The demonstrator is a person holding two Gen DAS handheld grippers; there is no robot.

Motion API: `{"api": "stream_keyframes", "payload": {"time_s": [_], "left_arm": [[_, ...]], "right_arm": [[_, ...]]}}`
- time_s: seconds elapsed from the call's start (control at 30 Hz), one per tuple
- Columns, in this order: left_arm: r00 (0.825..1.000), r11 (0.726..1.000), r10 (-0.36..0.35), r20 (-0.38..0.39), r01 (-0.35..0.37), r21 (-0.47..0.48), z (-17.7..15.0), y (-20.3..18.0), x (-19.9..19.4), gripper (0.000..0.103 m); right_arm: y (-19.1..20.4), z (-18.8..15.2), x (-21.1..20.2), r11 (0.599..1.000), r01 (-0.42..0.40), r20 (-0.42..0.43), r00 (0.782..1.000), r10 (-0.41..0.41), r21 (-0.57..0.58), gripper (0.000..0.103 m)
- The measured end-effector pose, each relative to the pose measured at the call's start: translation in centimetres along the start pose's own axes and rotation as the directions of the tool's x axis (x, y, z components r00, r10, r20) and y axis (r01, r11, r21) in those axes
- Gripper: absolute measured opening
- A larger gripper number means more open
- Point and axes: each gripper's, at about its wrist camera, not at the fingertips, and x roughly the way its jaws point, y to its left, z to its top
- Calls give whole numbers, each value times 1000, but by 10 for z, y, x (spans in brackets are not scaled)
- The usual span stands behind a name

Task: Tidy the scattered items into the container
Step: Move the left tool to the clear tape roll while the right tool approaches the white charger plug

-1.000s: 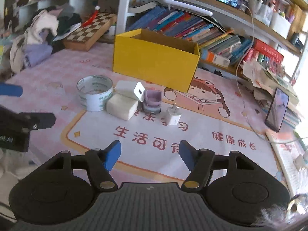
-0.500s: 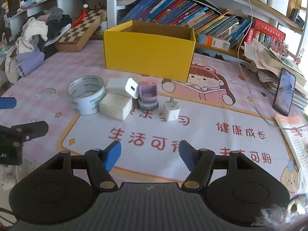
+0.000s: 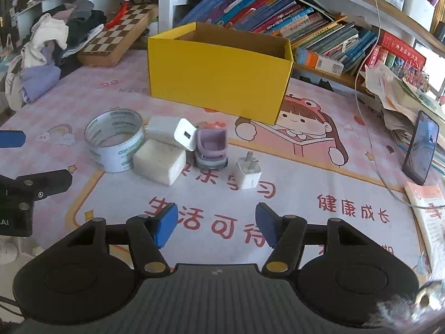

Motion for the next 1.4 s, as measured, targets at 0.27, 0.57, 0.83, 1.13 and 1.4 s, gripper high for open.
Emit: {"api": "stream_keyframes", "payload": {"time_s": [0.27,0.57,0.83,1.13,1.4], "left_arm": [[1000,1000,10,-21,-10,-15,5,1,15,101],[999,999,23,-42,-24,-30,14,0,33,101],[997,998,44,-70,-47,-34,24,-2,51,100],[993,996,65,-101,-70,-47,32,0,69,100],[991,997,61,-118,-66,-37,39,-2,81,97]], "right_arm": [[-8,8,17,1000,-8,-25,1000,8,0,57],[-21,18,35,1000,-21,-55,998,21,12,51],[-35,28,52,999,-35,-69,997,36,26,50],[-50,37,68,998,-49,-90,995,54,49,46],[-56,43,82,996,-67,-116,991,73,57,42]]}}
